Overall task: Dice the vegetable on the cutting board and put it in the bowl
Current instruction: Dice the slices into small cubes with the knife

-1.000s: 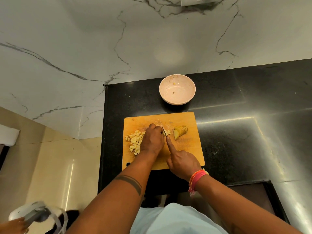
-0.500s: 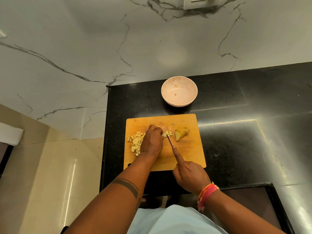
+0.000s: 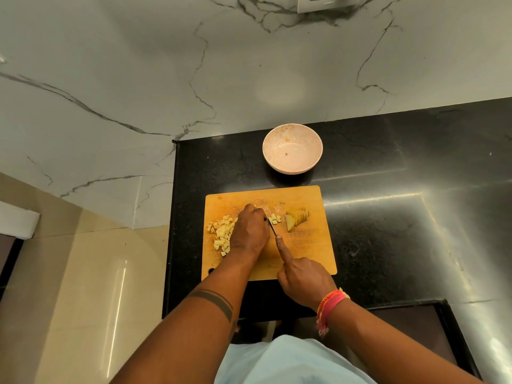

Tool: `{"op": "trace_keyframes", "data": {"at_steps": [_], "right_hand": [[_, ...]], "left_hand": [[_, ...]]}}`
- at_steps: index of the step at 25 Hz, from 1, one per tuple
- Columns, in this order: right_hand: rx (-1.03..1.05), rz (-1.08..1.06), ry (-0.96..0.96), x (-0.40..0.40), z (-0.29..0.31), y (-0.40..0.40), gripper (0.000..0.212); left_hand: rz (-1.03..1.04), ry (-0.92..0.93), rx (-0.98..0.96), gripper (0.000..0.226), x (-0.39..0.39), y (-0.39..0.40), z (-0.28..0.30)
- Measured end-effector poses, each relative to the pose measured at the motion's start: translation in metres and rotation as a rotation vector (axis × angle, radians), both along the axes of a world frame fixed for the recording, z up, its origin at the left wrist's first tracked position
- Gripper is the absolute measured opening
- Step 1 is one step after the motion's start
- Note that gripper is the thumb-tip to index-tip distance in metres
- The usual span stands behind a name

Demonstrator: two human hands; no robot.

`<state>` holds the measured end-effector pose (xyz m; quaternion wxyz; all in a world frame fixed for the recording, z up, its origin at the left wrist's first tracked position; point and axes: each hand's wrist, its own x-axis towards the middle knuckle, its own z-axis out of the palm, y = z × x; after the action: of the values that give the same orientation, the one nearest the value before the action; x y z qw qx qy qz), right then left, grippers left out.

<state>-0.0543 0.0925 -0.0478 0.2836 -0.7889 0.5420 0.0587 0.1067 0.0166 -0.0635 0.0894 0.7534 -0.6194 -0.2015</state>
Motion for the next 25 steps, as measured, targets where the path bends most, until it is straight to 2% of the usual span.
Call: {"op": "trace_keyframes", "data": {"at_steps": [5, 11, 13, 18, 21, 25], "right_hand": [[0.017, -0.015, -0.03, -0.019, 0.006, 0.013, 0.071], [-0.023, -0.145, -0.108, -0.029, 0.008, 0.003, 0.071], [-0.034, -0.192, -0.126, -0.026, 0.009, -0.001, 0.071], [-0.057, -0.27, -0.149, -0.027, 0.004, -0.012, 0.071], [-0.061, -0.277, -0.164, -0.03, 0.005, -0.012, 0.07], [-0.087, -0.308, -0.194, -0.034, 0.007, -0.011, 0.071]], "left_hand": [[0.048, -0.02, 0.012, 0.026, 0.0, -0.003, 0.003], [-0.078, -0.052, -0.085, 0.025, -0.01, 0.005, 0.007], [-0.122, 0.006, -0.097, 0.027, -0.019, 0.008, 0.006], [-0.104, 0.286, -0.031, 0.036, -0.041, 0.006, 0.004], [-0.09, 0.292, 0.022, 0.042, -0.042, 0.002, 0.002], [-0.04, 0.293, 0.0, 0.034, -0.041, -0.003, 0.0]]}}
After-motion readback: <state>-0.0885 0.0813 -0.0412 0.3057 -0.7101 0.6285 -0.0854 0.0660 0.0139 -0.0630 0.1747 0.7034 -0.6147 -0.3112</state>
